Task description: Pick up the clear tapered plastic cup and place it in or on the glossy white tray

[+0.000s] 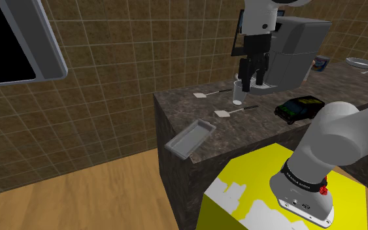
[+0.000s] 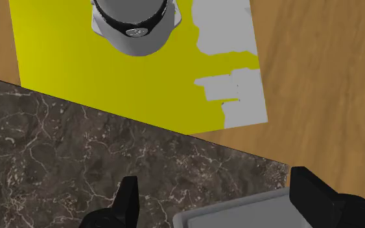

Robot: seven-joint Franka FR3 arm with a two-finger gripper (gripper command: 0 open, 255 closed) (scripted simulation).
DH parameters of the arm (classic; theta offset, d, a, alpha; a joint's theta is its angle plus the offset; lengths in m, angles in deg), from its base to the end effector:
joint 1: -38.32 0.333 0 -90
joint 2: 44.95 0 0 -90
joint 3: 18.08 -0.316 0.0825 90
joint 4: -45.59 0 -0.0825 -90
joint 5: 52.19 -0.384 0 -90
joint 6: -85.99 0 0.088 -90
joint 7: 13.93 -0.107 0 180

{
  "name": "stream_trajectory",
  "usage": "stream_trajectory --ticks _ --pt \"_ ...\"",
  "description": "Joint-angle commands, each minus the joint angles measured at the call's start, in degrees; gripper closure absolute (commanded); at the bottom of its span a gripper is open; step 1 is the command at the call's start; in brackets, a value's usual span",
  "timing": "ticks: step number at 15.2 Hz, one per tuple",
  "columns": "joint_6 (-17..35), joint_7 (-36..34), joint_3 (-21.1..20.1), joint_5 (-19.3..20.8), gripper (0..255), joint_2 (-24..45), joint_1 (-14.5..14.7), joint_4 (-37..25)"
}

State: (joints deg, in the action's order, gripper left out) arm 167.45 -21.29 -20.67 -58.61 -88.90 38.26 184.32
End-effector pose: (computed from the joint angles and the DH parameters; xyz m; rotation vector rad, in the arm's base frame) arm 0.2900 0.0291 0.5437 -3.0541 0.1482 0.3664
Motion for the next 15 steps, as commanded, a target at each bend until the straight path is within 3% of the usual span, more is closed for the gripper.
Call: stream_trajectory --ticks 1,15 --pt "0.0 0.0 0.0 0.0 0 0.0 0.0 0.0" --pt "13.0 18.6 16.4 10.1 0 14.7 -6.3 -2.7"
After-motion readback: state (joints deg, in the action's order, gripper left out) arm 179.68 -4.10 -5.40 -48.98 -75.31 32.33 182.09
